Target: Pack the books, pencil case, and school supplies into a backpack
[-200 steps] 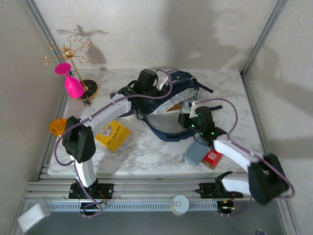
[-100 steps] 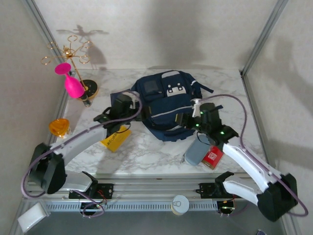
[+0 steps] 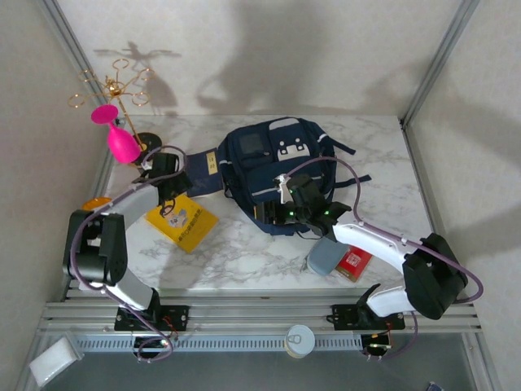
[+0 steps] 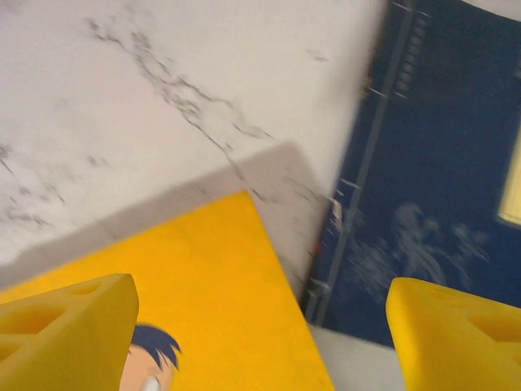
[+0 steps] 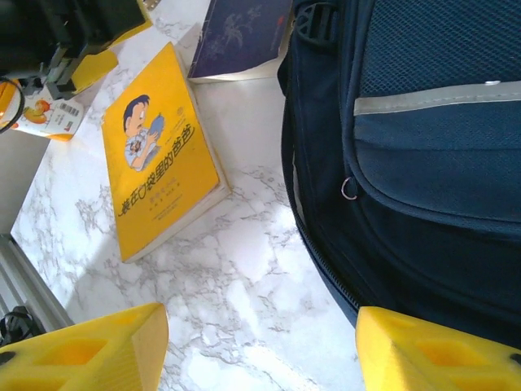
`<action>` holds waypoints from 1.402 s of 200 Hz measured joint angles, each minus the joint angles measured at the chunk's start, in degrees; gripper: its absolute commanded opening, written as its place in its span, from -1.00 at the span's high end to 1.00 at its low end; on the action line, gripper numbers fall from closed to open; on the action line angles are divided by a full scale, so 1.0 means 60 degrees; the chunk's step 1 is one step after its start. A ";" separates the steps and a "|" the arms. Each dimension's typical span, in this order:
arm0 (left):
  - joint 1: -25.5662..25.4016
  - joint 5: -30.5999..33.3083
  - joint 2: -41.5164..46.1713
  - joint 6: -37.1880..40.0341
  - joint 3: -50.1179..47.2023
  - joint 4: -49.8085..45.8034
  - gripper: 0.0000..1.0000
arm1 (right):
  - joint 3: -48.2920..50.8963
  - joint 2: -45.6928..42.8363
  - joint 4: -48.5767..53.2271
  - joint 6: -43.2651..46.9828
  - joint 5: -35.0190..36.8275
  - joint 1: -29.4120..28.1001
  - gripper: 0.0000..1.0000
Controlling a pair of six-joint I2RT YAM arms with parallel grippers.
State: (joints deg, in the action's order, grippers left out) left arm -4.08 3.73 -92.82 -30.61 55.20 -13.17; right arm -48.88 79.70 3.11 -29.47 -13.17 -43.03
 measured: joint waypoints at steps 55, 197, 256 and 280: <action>0.0510 -0.0426 -0.1548 0.0452 0.1180 0.0346 -0.60 | 0.0000 0.0015 -0.0288 -0.0124 0.0004 0.0000 -0.29; -0.0754 -0.2138 -0.1045 0.1031 -0.0401 0.1330 -0.51 | -0.0208 0.0015 0.0390 -0.0171 0.0178 0.0000 -0.30; -0.1344 -0.2703 0.1738 0.0539 -0.1603 0.1166 -0.61 | -0.0710 0.0831 0.0747 -0.0678 0.0011 -0.0408 -0.31; -0.0994 -0.2259 0.3566 -0.0058 -0.2233 0.0878 -0.61 | -0.1457 0.1963 0.0827 -0.1005 -0.0098 -0.1009 -0.31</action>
State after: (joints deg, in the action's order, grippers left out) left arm -10.04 -9.82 -71.42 -30.96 41.80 -7.90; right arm -57.63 91.48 8.08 -35.51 -13.76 -49.08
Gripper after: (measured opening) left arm 0.801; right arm 0.655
